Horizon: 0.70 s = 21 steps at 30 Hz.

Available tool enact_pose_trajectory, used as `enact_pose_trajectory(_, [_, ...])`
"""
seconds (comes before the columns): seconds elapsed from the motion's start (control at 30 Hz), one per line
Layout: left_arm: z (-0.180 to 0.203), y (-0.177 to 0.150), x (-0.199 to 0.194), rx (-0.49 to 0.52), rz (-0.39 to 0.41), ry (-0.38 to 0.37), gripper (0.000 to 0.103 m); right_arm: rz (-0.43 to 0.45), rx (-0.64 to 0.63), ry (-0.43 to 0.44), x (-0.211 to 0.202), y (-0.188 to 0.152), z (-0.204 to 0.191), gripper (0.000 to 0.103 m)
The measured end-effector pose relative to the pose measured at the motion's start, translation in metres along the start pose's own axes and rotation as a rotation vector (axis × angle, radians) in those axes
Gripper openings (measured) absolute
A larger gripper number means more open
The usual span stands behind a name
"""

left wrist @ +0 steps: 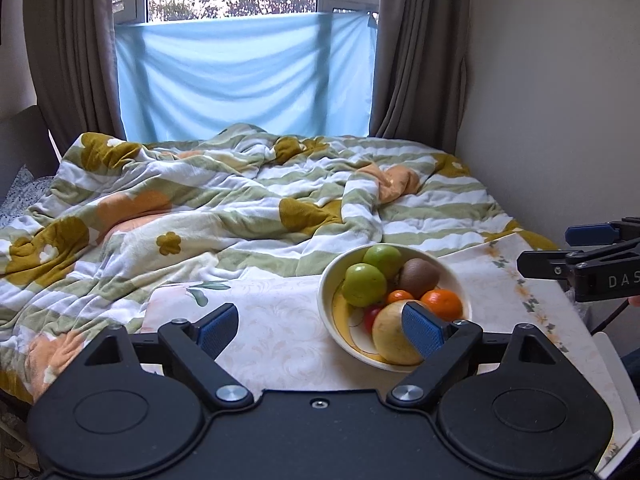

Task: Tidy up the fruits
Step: 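Move the left tool to the last red cherry tomato and grasp it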

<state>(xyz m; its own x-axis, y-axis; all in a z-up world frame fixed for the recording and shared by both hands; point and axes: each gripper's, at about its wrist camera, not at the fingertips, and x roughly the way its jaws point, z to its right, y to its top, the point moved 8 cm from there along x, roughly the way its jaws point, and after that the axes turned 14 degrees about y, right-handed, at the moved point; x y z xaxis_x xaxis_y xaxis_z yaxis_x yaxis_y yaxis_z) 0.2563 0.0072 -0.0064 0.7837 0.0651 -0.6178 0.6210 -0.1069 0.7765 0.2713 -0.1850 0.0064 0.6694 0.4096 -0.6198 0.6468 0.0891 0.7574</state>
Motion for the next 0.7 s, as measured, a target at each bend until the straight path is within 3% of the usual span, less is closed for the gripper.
enact_pose_trajectory(0.37, [-0.003, -0.040, -0.068, -0.031, 0.044, 0.061, 0.103, 0.062, 0.019, -0.033, -0.088, -0.038, -0.009, 0.103])
enact_pose_trajectory(0.5, [-0.011, -0.060, -0.067, -0.039, 0.017, 0.087, 0.103, 0.064, 0.042, -0.057, -0.103, -0.057, -0.005, 0.103])
enact_pose_trajectory(0.7, [-0.030, -0.089, -0.035, -0.051, -0.029, 0.138, 0.103, 0.037, 0.070, -0.080, -0.097, -0.091, 0.010, 0.103])
